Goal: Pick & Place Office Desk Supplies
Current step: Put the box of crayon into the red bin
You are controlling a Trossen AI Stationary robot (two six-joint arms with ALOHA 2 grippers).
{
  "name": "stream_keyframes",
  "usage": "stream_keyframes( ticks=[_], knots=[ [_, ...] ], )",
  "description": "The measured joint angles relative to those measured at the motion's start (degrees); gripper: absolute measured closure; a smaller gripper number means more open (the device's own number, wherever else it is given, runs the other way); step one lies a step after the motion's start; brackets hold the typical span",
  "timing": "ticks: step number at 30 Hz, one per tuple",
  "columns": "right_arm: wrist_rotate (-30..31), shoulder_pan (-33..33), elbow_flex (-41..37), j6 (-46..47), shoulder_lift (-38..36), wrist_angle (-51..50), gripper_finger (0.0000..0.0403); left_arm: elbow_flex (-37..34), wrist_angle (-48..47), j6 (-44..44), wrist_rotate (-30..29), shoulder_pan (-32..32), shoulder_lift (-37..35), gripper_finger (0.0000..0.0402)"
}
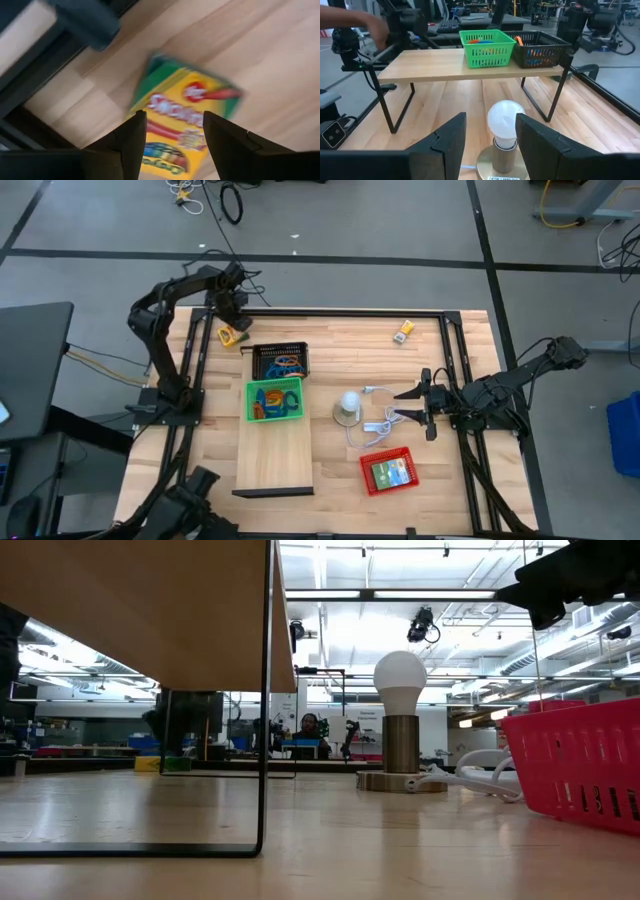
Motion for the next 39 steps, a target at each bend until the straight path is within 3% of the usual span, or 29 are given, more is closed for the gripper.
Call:
stream_keyframes(
  ticks=[13,20,23,29,39],
  knots=[
    [-1.04,-1.43,0.0,1.64,-0.04,0.02,0.0222,0.51,0.01,-1.34,-5.3,-0.19,2.25,0.0199],
    [-1.51,-2.46,0.0,2.57,-0.04,-0.12,0.0222,1.92,6.09,-3.66,-7.82,-0.07,2.25,0.0199],
    [-1.78,-2.86,0.0,3.63,-0.04,-0.88,0.0222,2.16,8.52,-4.0,-6.19,-0.03,2.25,0.0199],
    [-3.24,-4.2,0.0,5.55,-0.04,-1.05,0.0222,2.22,10.34,-4.96,4.41,3.23,2.84,0.0199],
    [-3.93,-4.46,0.0,5.84,-0.02,-1.05,0.0222,2.27,10.86,-5.22,2.48,4.49,3.62,0.0199]
  ],
)
